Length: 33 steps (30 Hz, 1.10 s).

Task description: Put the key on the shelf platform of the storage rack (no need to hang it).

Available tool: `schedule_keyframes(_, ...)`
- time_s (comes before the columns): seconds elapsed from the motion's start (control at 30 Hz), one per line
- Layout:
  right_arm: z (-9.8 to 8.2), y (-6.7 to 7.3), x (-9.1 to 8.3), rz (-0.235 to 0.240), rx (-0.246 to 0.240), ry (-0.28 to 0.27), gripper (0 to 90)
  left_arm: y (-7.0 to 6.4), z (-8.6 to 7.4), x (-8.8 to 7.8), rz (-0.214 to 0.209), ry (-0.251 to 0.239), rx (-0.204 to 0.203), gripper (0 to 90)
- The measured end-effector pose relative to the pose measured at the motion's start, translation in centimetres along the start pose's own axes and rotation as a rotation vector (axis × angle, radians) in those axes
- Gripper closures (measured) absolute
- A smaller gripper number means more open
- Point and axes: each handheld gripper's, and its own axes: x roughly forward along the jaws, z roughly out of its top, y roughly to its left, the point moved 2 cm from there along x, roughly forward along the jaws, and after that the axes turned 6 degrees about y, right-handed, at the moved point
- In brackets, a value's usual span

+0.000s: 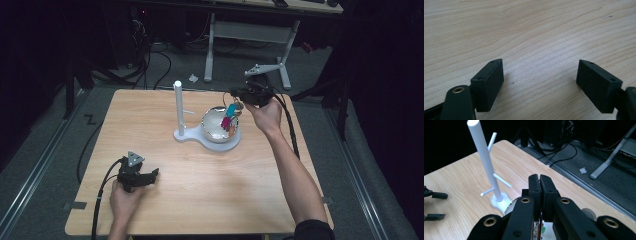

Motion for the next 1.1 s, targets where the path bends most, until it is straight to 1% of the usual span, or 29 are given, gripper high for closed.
schedule_keyframes(0.23, -0.2, 0.1, 1.2, -0.005, 0.007, 0.014, 89.0, 0.0, 0.0, 0.0, 0.0, 0.0, 0.0, 22.4)
schedule_keyframes(0.47, -0.6, 0.3, 2.6, -0.015, -0.012, 0.039, 89.0, 0.0, 0.0, 0.0, 0.001, 0.001, 0.003, 22.4)
schedule_keyframes(0.57, -0.8, 0.5, 2.9, -0.012, -0.012, 0.044, 89.1, 0.0, 0.0, 0.0, 0.0, 0.001, 0.003, 22.4)
schedule_keyframes(0.7, -0.6, 0.6, 2.9, 0.005, -0.02, 0.015, 90.0, 0.0, 0.0, 0.0, 0.0, 0.0, 0.002, 22.4)
schedule_keyframes(0.77, -0.5, 0.8, 2.9, 0.0, -0.03, 0.019, 90.0, 0.0, 0.0, 0.0, -0.001, 0.0, 0.002, 22.4)
schedule_keyframes(0.83, -0.5, 0.9, 3.0, -0.013, -0.042, 0.038, 90.0, 0.0, 0.0, 0.0, 0.0, 0.0, 0.003, 22.4)
schedule_keyframes(0.87, -0.5, 0.9, 3.1, -0.011, -0.047, 0.042, 90.0, 0.0, 0.0, 0.0, -0.001, 0.0, 0.003, 22.4)
schedule_keyframes(0.97, -1.0, 0.8, 3.5, 0.004, -0.035, 0.051, 90.0, 0.0, 0.0, 0.0, 0.0, 0.001, 0.003, 22.4)
schedule_keyframes(1.03, -1.4, 0.8, 3.7, 0.011, -0.034, 0.056, 90.0, 0.0, 0.0, 0.0, 0.0, 0.001, 0.003, 22.4)
schedule_keyframes(1.1, -2.0, 0.8, 3.8, 0.017, -0.023, 0.06, 90.0, 0.0, 0.0, 0.0, 0.0, 0.001, 0.003, 22.4)
